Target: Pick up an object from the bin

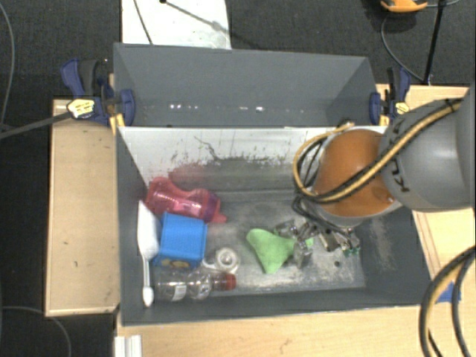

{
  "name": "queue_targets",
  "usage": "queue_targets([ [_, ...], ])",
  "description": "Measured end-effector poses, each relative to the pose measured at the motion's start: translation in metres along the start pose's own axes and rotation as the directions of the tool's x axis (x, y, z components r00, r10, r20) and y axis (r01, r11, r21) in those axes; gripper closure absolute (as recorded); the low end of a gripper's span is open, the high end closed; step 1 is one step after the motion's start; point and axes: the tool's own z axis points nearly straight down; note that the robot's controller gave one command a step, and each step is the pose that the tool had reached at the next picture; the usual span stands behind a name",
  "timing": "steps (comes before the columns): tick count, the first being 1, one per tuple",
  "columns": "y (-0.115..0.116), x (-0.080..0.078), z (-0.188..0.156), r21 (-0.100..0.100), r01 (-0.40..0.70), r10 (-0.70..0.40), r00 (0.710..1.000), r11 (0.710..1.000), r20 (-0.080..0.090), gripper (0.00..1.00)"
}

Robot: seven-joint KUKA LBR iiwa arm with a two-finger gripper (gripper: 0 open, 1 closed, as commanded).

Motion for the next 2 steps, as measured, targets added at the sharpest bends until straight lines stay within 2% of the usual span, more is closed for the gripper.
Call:
queue_targets([
  [2, 0.0003, 0.0003, -0.0148, 0.000, 0.001, -0.001, 1.000, 1.000, 0.001, 1.00],
])
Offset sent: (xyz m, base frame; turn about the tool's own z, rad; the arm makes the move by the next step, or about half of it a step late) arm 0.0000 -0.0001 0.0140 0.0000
